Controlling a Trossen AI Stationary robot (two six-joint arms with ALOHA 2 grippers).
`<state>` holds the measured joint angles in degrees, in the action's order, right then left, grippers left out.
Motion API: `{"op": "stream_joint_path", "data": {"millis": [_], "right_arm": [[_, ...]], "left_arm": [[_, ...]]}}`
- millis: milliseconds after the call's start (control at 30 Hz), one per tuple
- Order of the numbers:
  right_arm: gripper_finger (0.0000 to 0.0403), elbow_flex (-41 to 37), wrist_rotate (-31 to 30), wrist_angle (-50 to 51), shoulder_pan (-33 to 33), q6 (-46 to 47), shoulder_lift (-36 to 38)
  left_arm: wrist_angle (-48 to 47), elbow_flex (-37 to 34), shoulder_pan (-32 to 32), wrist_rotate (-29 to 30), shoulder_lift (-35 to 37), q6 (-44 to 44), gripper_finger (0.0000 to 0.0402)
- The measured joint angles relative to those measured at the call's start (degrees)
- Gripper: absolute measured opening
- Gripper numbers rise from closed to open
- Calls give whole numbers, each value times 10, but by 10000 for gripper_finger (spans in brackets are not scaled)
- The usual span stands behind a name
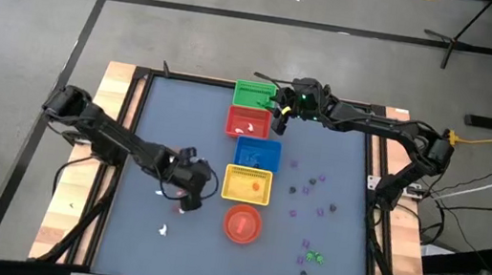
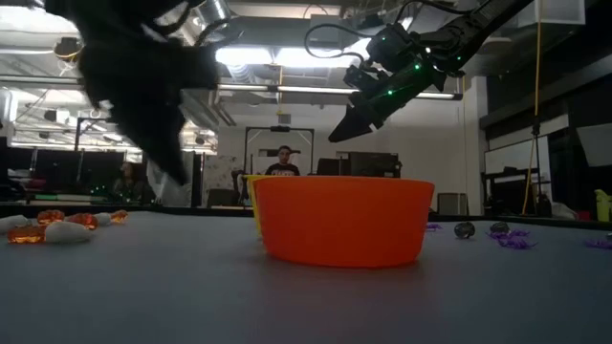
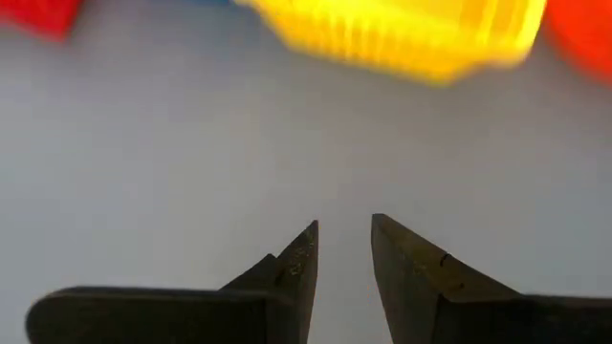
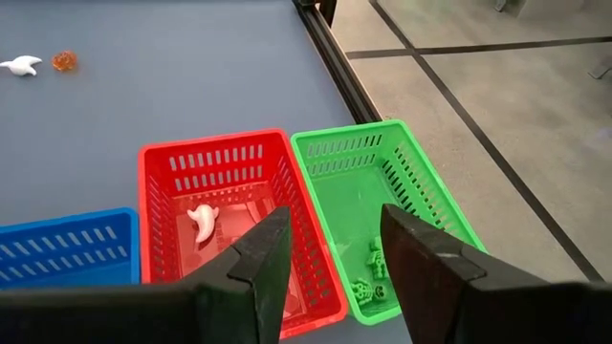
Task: Sort Halloween decoration
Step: Put the orange pumpkin toy into the yellow bin
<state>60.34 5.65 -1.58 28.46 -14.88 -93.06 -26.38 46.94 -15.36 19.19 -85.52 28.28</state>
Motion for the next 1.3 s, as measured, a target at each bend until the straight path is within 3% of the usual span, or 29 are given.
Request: {"op": "stream_joint_path", "data": {"millis": [300, 667, 933, 1067, 1200, 1300], "right_arm": [[160, 0, 0, 0, 0, 0, 0], [160, 0, 0, 0, 0, 0, 0], [160, 0, 0, 1, 1, 0, 0], [160, 0, 0, 2, 0, 0, 0], [160, 0, 0, 1, 0, -4, 0], [160, 0, 0, 1, 0, -4, 0]], "left_arm": [[181, 0, 63, -4, 0, -152, 85], [258, 1, 110, -89, -3, -195, 85], [274, 1, 114, -154, -36, -143, 85], [270, 1, 108, -159, -42, -135, 85], [249, 1, 109, -173, -30, -45, 85], [207, 2, 112, -222, -11, 1, 85]]}}
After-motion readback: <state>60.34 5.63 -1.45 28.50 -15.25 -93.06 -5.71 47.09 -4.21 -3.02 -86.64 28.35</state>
